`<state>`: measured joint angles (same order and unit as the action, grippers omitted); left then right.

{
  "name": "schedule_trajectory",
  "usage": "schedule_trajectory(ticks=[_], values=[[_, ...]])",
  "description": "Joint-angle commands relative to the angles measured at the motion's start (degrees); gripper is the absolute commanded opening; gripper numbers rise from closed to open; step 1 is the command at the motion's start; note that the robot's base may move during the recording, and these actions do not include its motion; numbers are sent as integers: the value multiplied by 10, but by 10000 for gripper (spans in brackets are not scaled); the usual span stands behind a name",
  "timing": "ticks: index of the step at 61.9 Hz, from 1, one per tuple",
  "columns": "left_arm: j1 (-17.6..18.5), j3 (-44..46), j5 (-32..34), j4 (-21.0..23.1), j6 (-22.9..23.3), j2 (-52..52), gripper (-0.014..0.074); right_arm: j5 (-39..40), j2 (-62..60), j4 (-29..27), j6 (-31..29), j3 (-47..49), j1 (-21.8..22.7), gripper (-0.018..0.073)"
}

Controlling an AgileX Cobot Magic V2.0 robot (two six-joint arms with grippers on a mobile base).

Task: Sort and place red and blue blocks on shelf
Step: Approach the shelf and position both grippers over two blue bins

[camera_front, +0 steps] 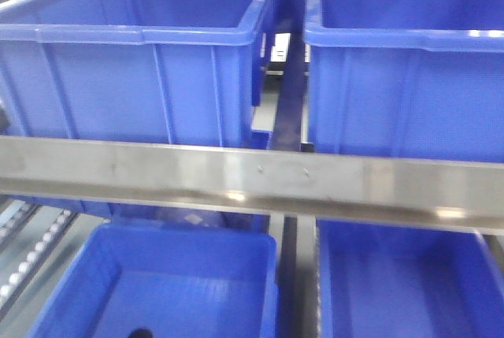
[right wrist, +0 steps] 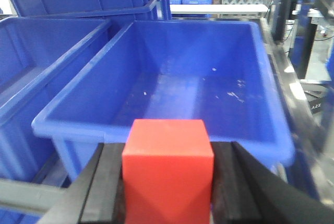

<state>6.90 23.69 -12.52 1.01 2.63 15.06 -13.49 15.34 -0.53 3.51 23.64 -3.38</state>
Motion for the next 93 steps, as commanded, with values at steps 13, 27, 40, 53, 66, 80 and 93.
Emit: schedule_trajectory(ticks=[13, 27, 40, 53, 66, 80, 93], values=[[-1, 17, 53, 1, 1, 6, 122, 53, 5, 5, -5, 16, 4, 56], [-1, 17, 53, 1, 1, 6, 122, 53, 5, 5, -5, 16, 4, 56], [-1, 17, 53, 1, 1, 6, 122, 53, 5, 5, -5, 16, 4, 56], [-1, 17, 53, 1, 1, 6, 122, 53, 5, 5, -5, 16, 4, 56], [-1, 17, 53, 1, 1, 6, 122, 53, 5, 5, -5, 16, 4, 56], [-1, 17, 53, 1, 1, 6, 122, 53, 5, 5, -5, 16, 4, 56], [-1, 17, 53, 1, 1, 6, 122, 53, 5, 5, -5, 16, 4, 56]])
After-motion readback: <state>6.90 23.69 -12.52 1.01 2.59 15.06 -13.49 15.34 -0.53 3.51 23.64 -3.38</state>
